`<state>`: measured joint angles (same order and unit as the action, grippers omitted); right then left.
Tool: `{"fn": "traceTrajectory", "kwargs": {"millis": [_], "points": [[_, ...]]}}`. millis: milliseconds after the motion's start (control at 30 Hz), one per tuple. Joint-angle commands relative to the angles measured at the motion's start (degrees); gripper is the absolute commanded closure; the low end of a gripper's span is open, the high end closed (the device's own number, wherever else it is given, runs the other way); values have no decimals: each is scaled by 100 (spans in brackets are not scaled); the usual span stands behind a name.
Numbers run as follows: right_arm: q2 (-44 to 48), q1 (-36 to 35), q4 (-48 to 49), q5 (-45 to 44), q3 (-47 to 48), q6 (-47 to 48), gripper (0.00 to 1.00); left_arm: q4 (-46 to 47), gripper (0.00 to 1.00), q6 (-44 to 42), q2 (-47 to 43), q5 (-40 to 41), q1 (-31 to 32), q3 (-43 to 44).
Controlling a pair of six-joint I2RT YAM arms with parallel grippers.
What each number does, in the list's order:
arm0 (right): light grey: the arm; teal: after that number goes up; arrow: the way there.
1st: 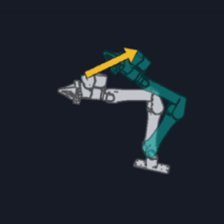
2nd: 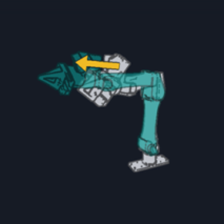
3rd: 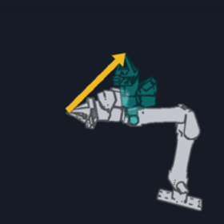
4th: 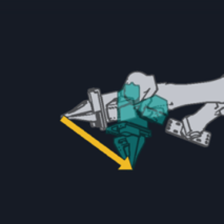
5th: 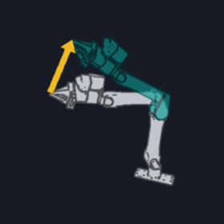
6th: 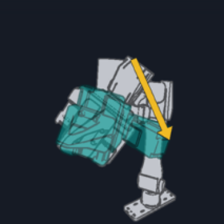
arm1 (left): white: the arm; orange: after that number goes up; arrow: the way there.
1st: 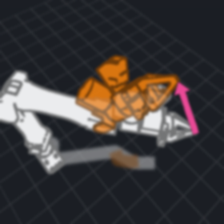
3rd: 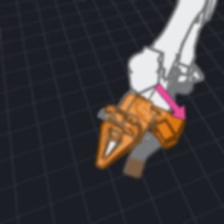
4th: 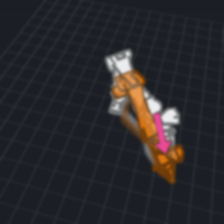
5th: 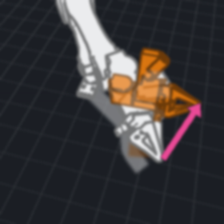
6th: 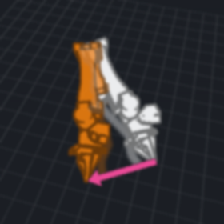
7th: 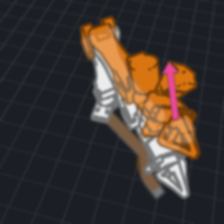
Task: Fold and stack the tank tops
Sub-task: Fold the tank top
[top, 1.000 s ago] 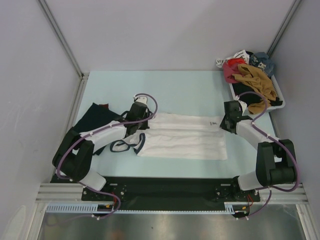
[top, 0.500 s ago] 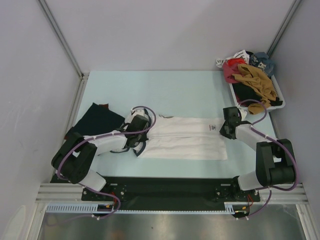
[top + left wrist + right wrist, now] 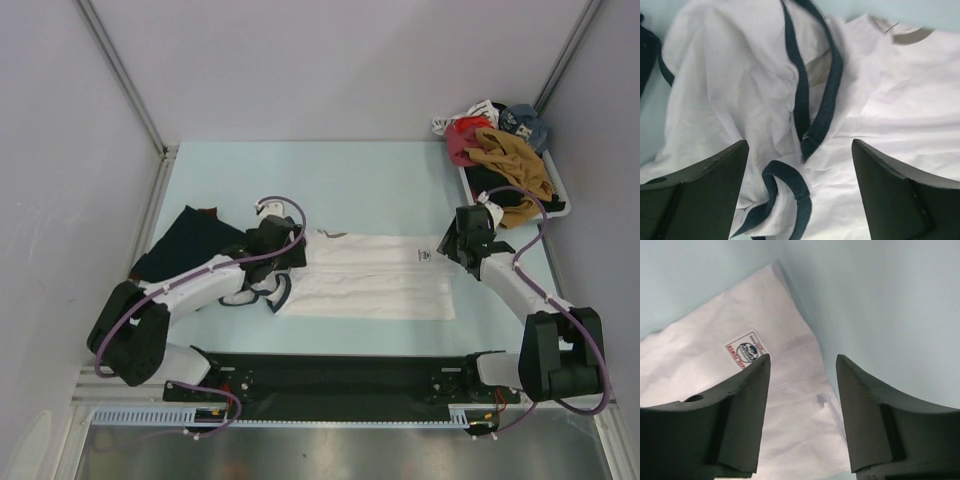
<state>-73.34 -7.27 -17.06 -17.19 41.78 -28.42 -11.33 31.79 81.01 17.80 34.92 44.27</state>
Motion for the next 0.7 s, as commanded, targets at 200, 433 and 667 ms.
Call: {"fn": "traceTrajectory", "kwargs": {"millis": [200, 433, 667], "points": [[-1313, -3, 229, 559, 1208, 671, 44, -669, 0, 81, -1148, -592, 155, -14], [-2447, -108, 124, 349, 1903, 619, 44, -440, 2, 968, -2185, -786, 850, -1446], [-2826, -144, -157, -170, 1922, 505, 59, -563, 2, 1268, -2722, -954, 903, -2343]]}}
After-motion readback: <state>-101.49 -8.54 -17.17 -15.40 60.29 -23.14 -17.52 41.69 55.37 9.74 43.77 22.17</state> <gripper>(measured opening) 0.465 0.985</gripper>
